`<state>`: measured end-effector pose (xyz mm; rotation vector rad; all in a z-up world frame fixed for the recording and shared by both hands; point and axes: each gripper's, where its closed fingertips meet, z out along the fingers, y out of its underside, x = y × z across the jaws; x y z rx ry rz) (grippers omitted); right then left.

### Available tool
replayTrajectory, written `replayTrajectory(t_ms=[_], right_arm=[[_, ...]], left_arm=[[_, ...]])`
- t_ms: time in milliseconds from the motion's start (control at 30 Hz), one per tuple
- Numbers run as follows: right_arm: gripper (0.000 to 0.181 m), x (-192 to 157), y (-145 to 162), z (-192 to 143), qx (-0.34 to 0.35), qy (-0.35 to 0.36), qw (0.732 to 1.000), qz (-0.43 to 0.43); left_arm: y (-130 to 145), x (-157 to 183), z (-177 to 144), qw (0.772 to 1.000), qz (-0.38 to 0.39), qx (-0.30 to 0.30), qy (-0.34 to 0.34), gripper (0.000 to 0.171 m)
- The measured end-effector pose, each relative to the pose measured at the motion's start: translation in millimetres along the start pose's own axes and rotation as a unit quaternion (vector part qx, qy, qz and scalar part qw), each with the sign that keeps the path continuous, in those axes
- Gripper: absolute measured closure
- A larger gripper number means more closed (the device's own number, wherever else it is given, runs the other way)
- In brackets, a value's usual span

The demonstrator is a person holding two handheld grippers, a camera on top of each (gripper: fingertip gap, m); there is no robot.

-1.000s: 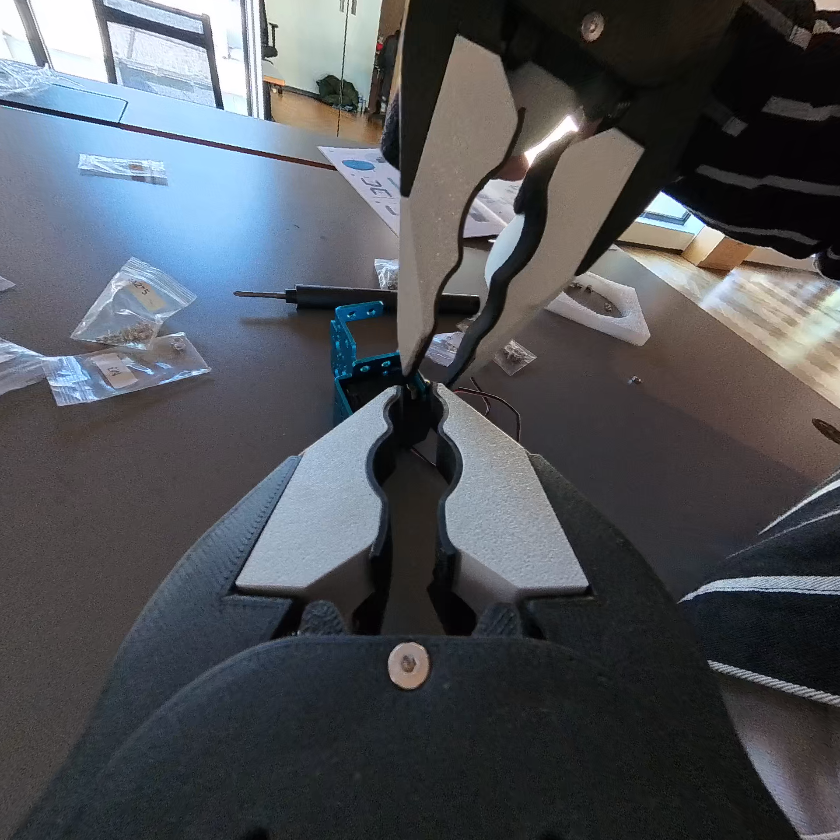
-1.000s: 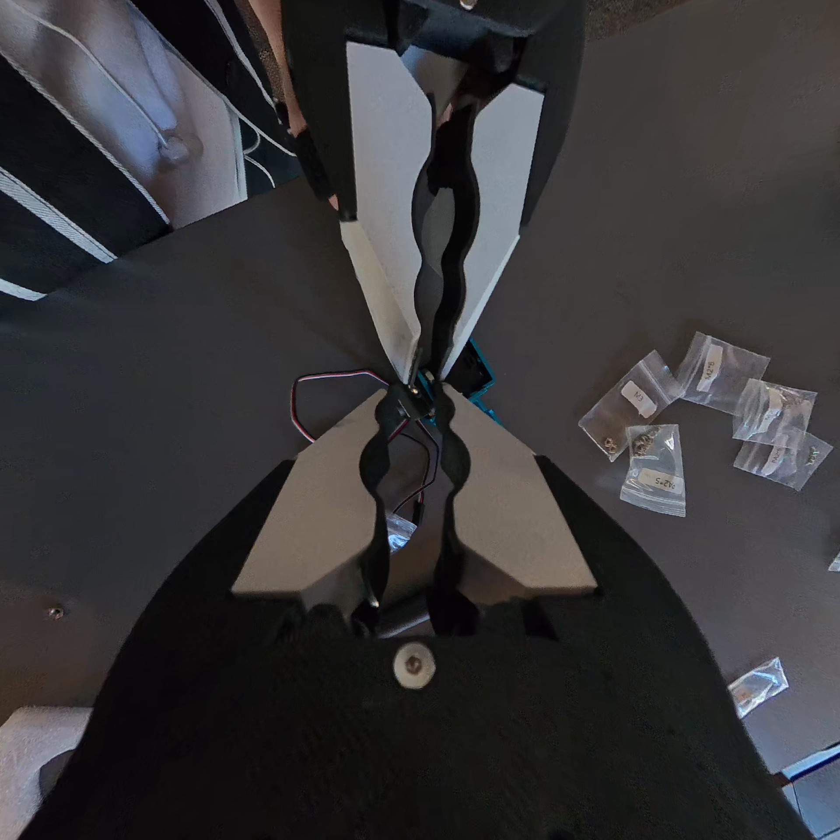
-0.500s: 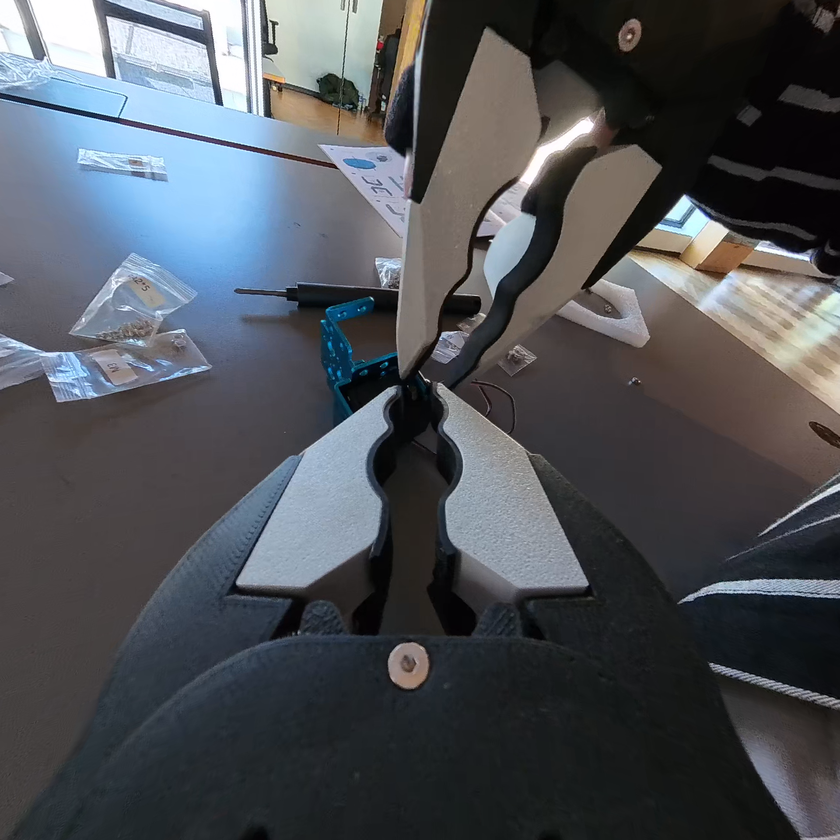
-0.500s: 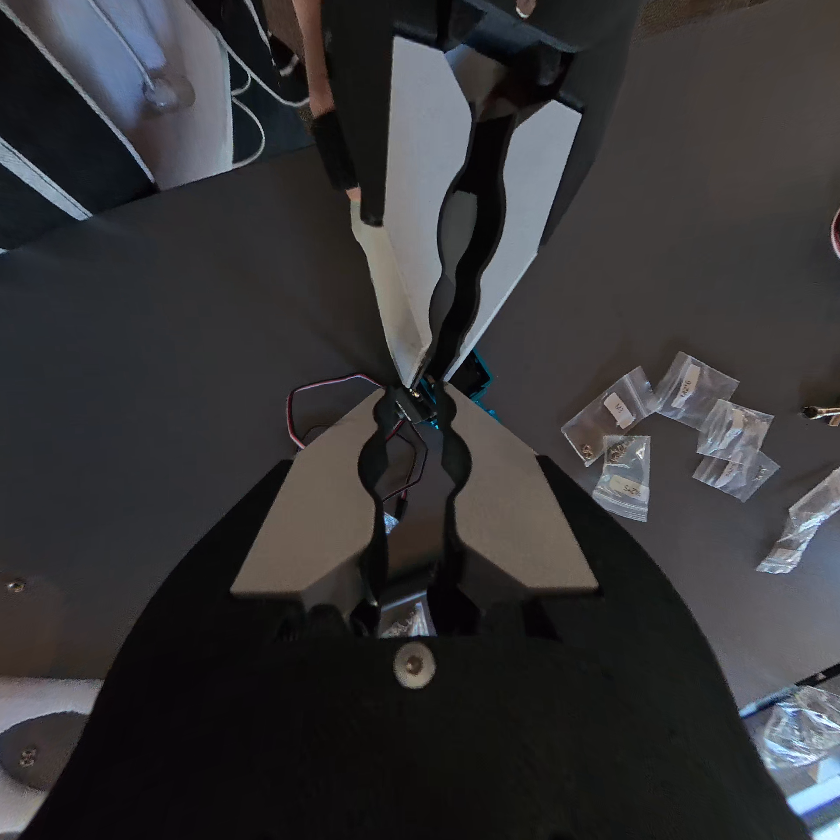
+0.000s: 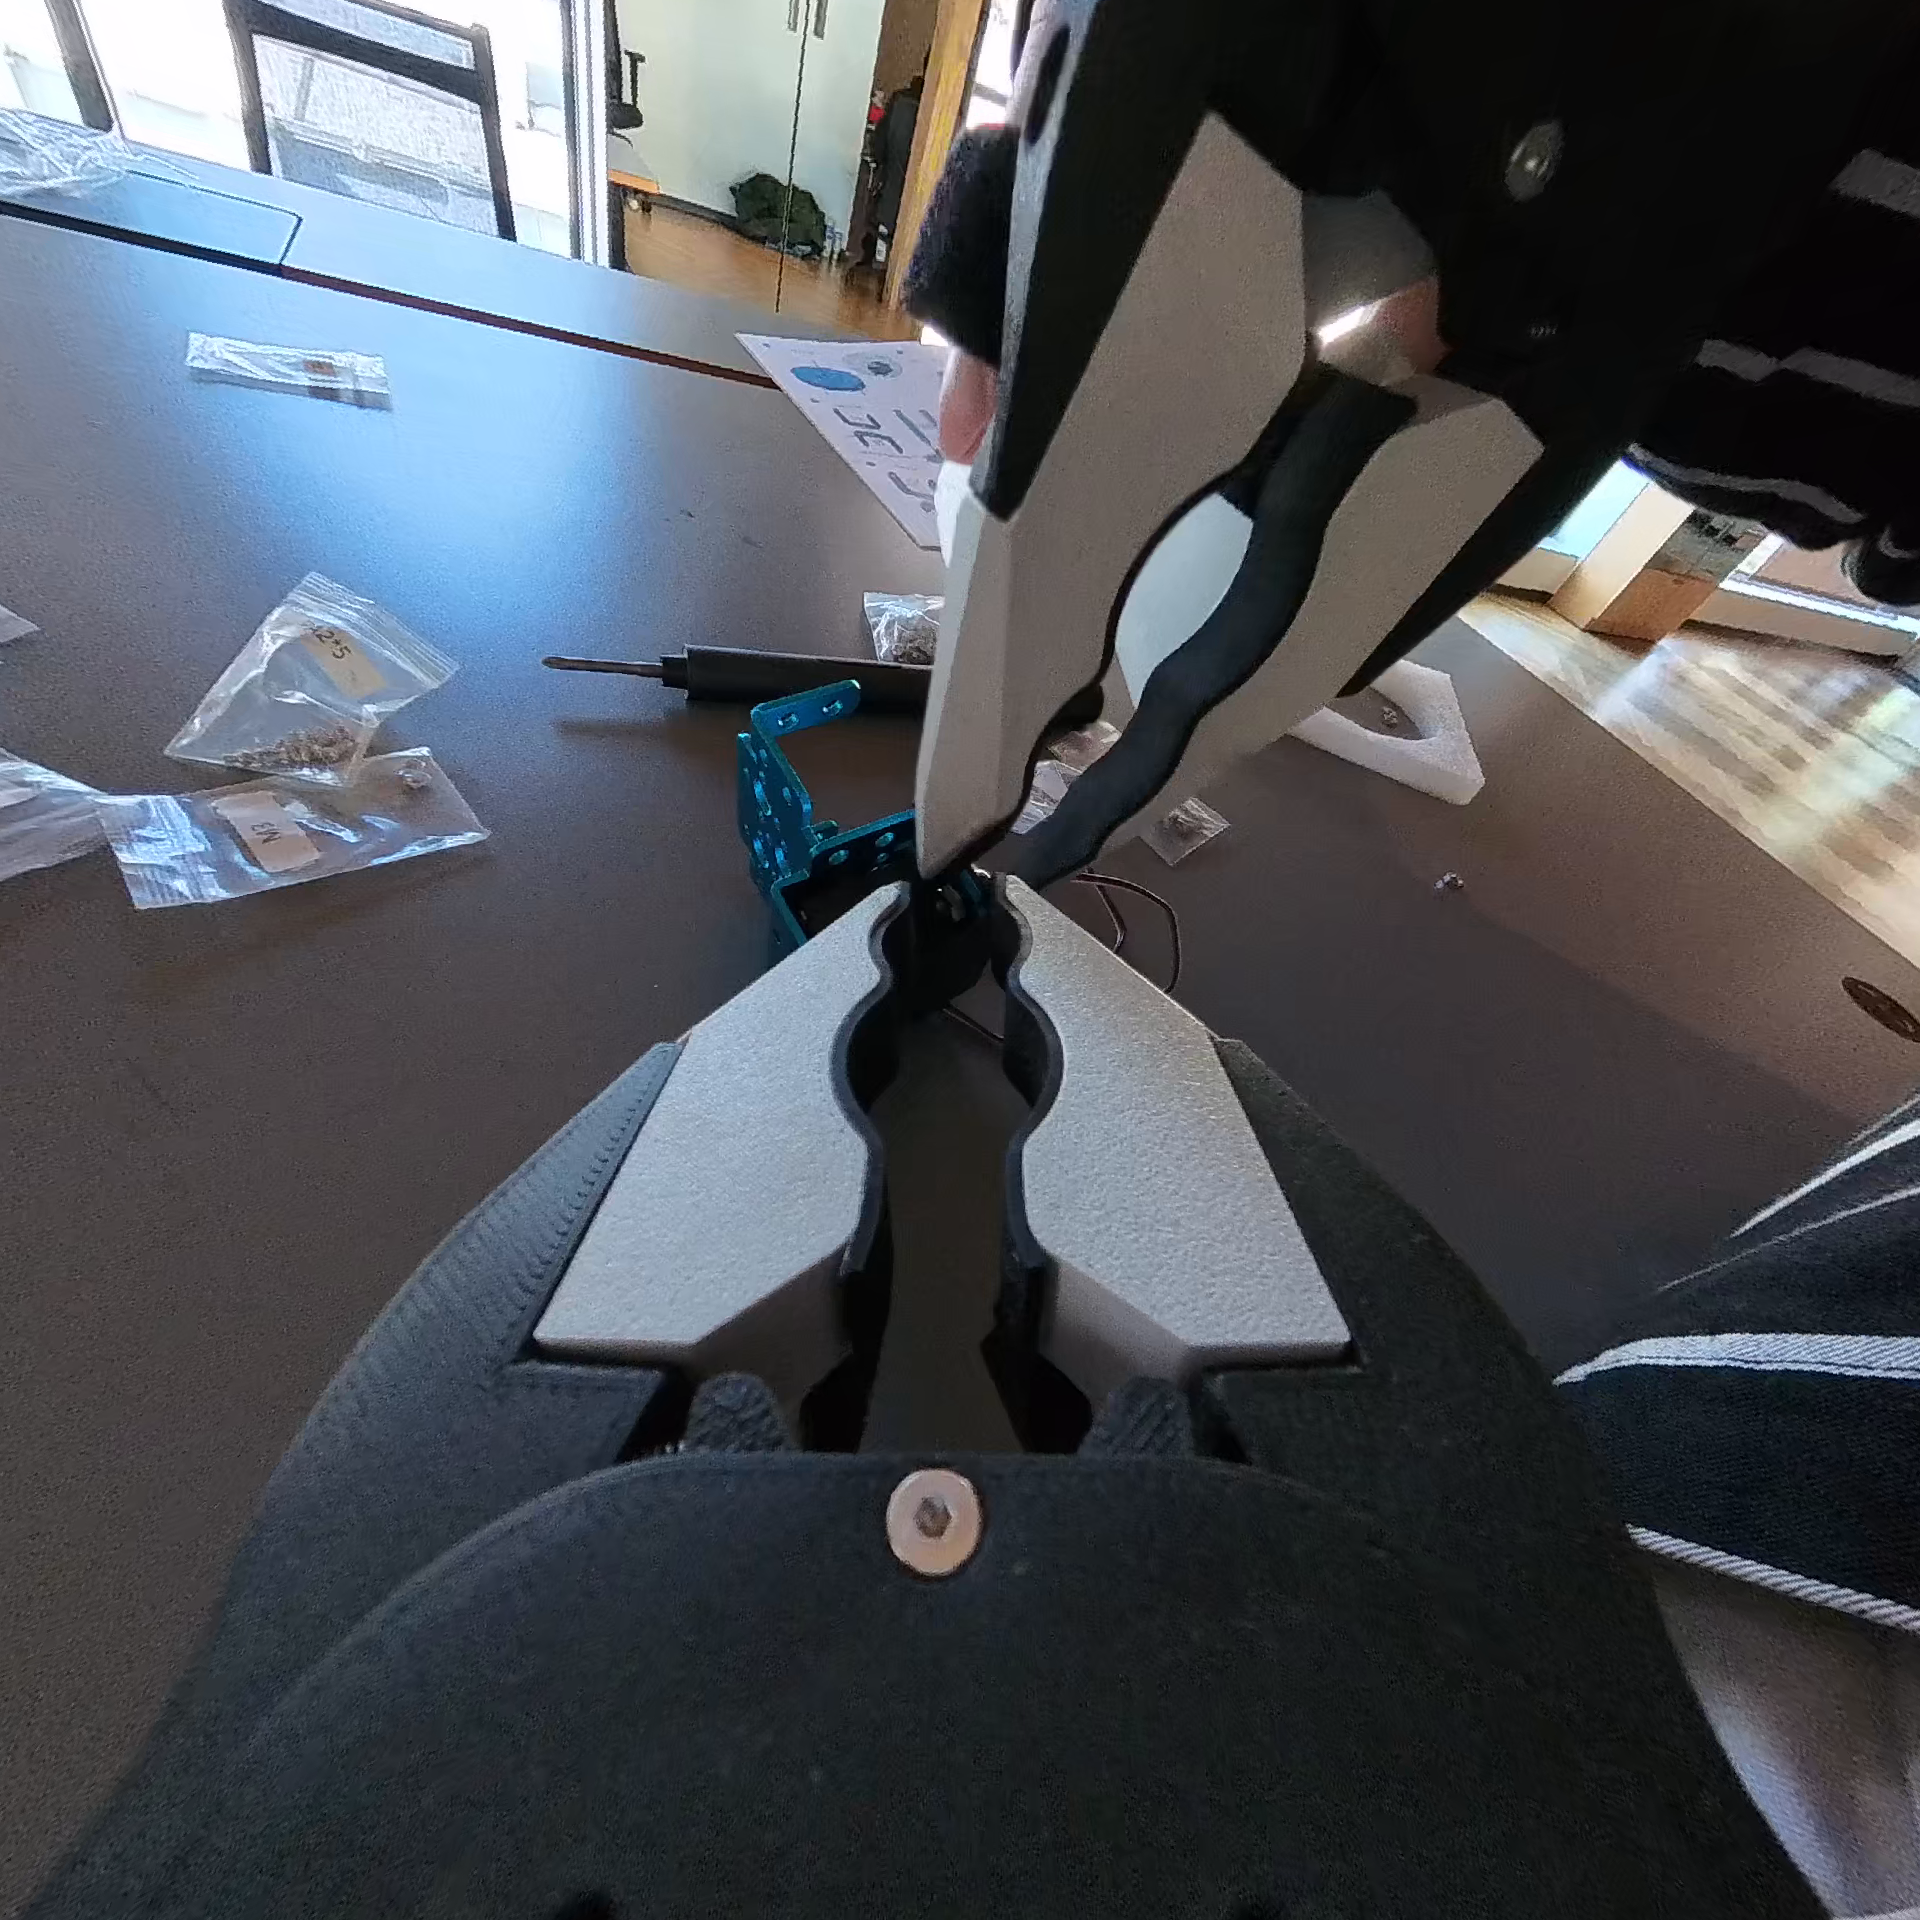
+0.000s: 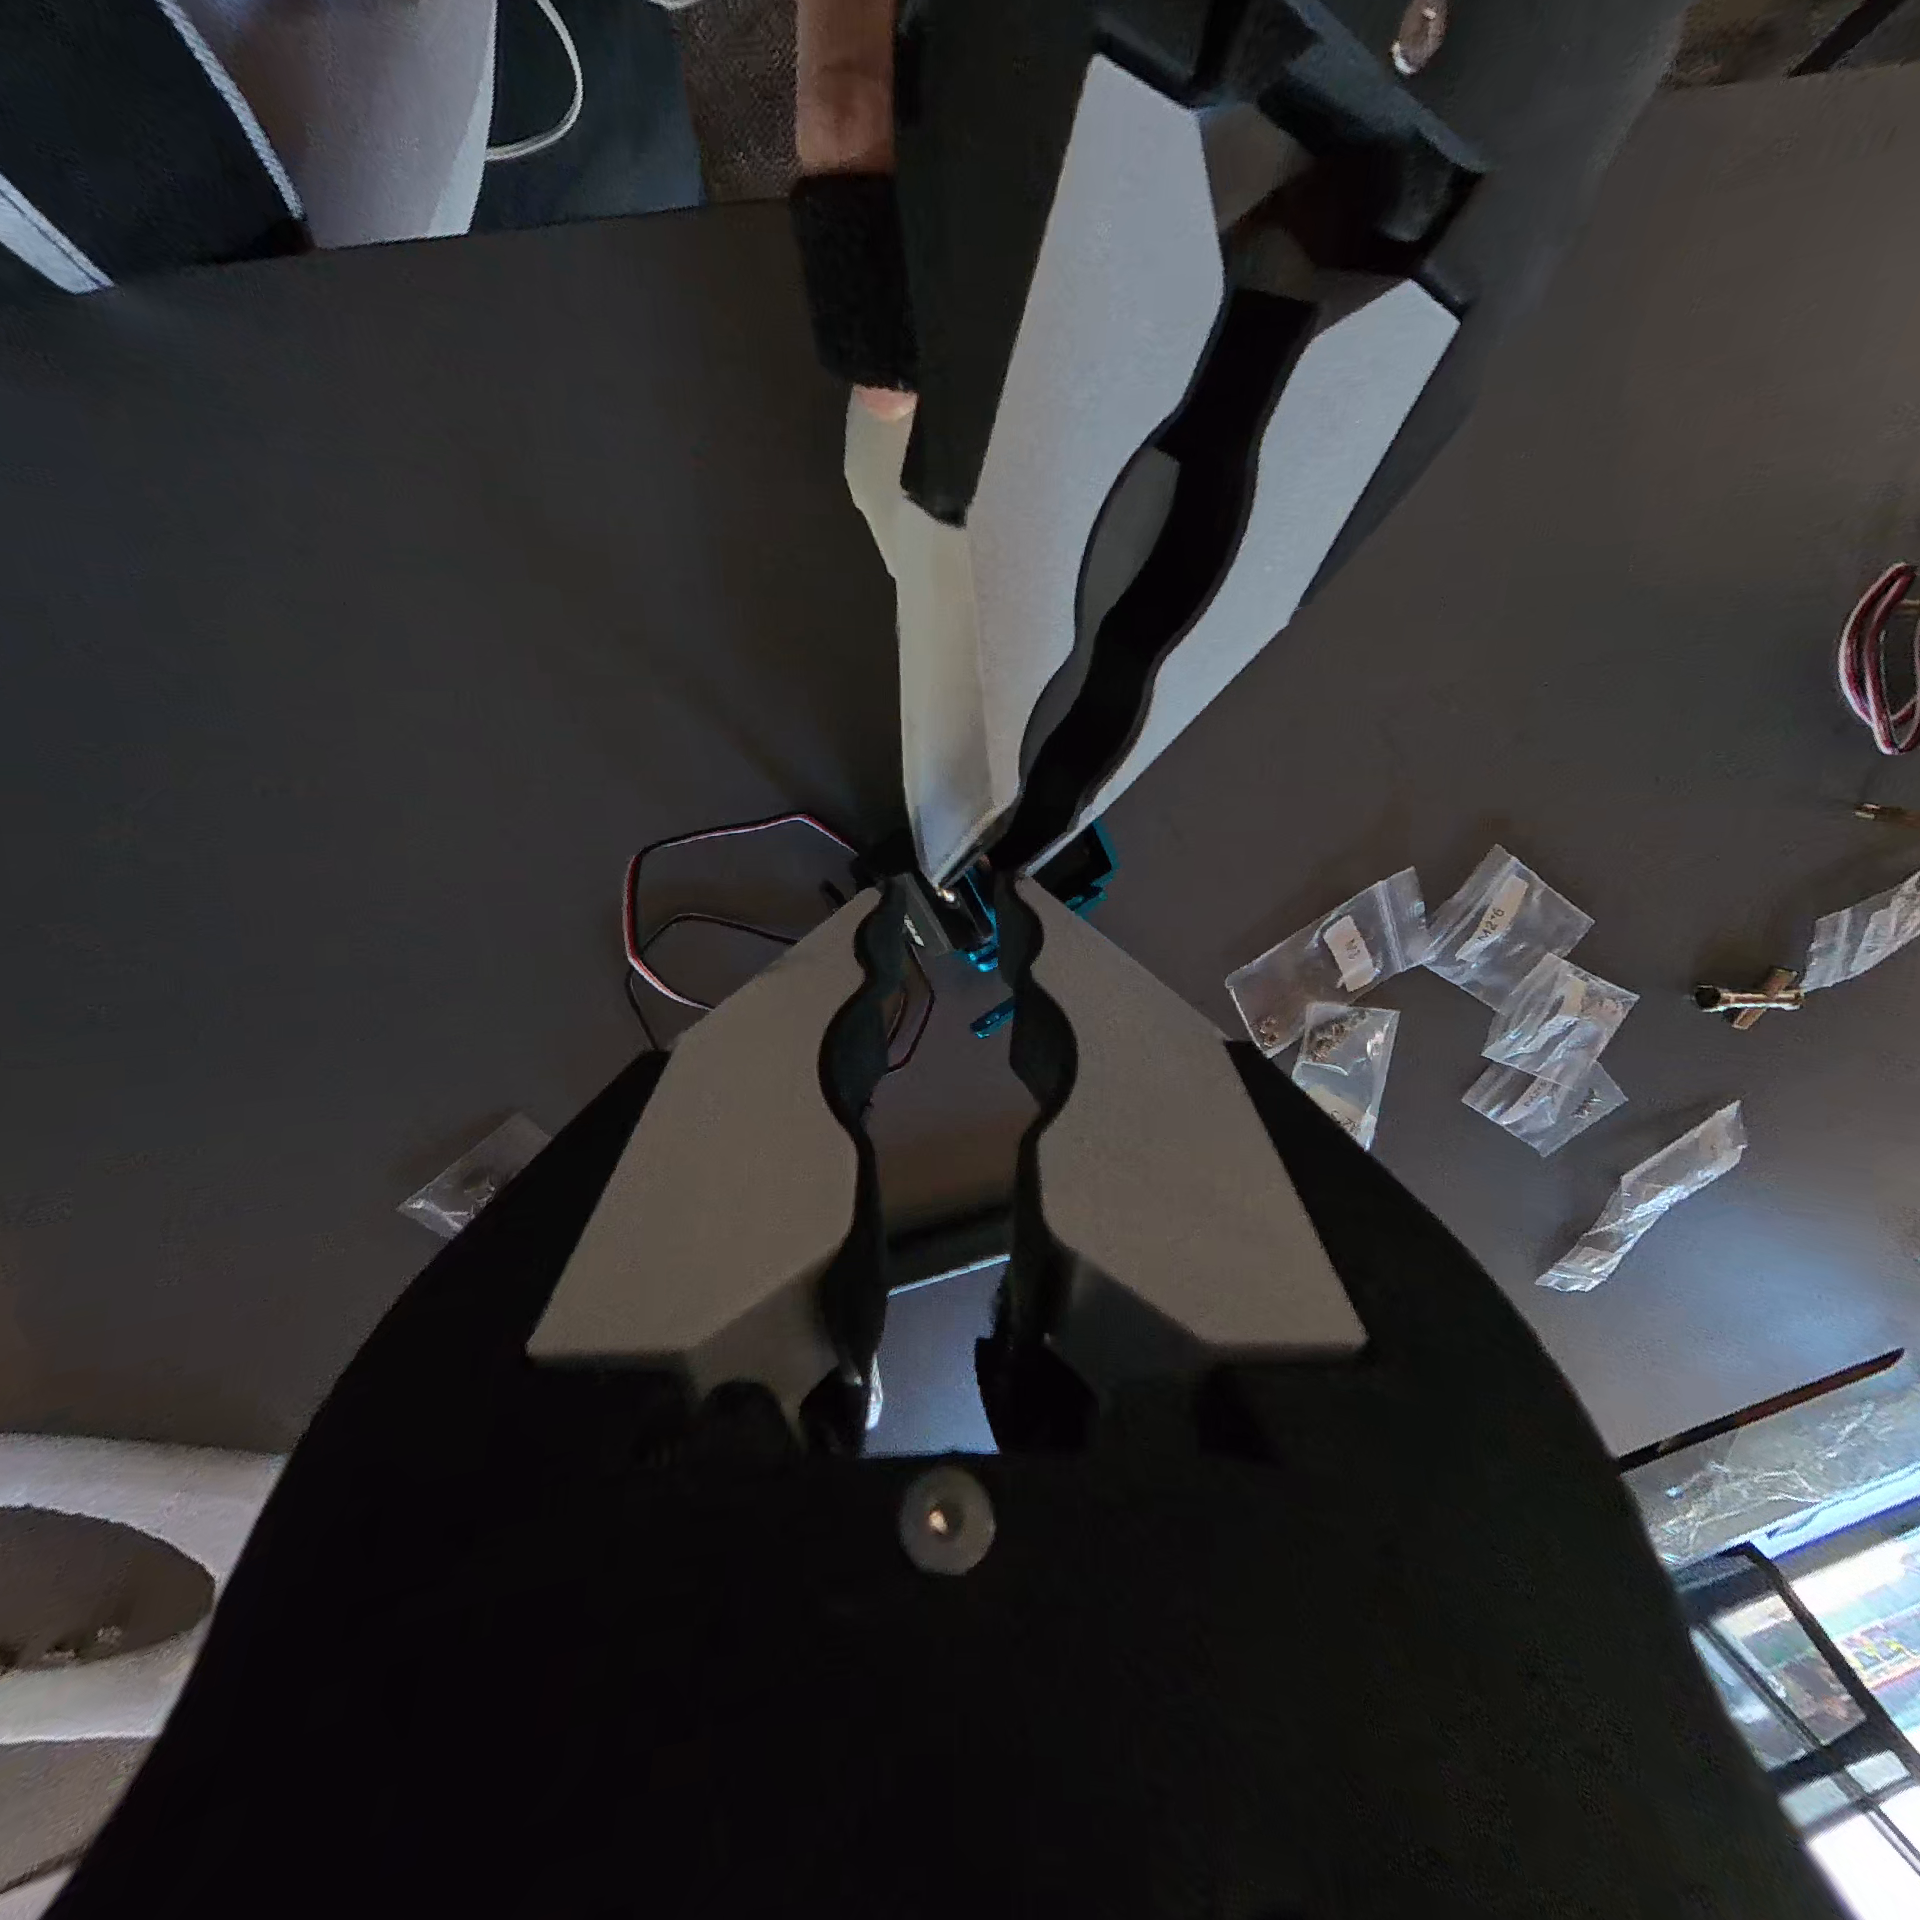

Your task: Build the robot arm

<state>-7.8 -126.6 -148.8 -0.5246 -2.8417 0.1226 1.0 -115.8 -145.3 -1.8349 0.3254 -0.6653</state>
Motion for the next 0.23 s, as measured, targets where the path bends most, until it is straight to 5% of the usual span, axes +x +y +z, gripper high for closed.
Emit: replayTrajectory(t_ms=[233], right_arm=[[0.166, -1.1, -4.8, -1.6, 0.008, -0.017, 1.0, -0.002]], left_arm=[[0.0, 0.0, -0.1, 1.0, -0.001, 0.0, 0.001, 0.16]])
